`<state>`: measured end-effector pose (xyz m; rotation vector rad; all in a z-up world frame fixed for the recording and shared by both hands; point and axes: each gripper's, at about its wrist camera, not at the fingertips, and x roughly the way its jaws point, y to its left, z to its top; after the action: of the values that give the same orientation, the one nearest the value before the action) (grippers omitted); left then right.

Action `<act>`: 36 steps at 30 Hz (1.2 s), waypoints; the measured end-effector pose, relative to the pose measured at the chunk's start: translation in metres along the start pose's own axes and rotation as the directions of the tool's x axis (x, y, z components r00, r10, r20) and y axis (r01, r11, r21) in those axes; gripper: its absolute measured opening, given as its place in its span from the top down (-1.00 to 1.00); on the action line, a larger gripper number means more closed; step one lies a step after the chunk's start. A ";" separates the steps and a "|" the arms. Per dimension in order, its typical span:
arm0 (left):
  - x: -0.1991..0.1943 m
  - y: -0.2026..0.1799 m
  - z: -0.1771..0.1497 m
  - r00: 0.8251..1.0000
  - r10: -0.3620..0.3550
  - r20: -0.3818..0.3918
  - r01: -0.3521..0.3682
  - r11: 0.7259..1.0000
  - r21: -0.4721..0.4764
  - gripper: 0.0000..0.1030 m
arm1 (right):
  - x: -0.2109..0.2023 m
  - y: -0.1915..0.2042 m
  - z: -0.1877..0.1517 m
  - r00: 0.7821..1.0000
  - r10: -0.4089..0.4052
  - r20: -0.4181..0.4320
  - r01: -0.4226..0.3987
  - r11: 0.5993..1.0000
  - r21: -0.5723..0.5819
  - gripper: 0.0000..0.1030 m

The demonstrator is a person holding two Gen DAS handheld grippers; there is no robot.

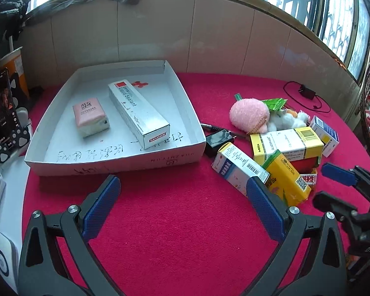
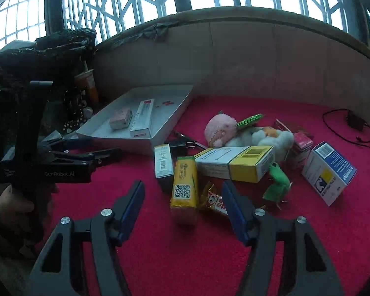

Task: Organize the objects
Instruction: 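Move both tools back toward the scattered items beside the tray, then grasp the white-blue medicine box with the left tool while the right tool grasps the yellow QR-code box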

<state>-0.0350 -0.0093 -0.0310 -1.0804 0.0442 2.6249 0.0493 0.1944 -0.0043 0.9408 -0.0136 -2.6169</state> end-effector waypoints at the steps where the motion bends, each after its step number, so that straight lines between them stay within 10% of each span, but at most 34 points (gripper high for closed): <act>1: 0.000 -0.001 -0.001 1.000 0.005 0.000 -0.005 1.000 0.001 -1.00 | 0.009 0.003 -0.001 1.000 -0.007 -0.024 0.007 1.000 -0.009 -0.22; 10: 0.022 -0.009 -0.002 0.995 -0.041 -0.092 0.040 0.999 -0.022 -1.00 | 0.054 0.005 -0.012 0.988 -0.030 -0.151 0.028 0.999 -0.016 0.53; 26: 0.069 -0.075 0.009 0.987 0.053 -0.154 -0.043 0.997 0.068 -0.96 | -0.007 -0.038 -0.023 0.997 -0.071 -0.005 0.071 0.987 0.147 0.56; 36: 0.058 -0.042 -0.006 0.991 -0.047 -0.129 0.045 0.999 -0.019 0.37 | -0.016 -0.038 -0.023 0.997 -0.078 0.028 0.073 0.985 0.156 0.56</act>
<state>-0.0575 0.0456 -0.0714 -1.2405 0.0253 2.5159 0.0625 0.2381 -0.0167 0.9650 -0.1971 -2.7341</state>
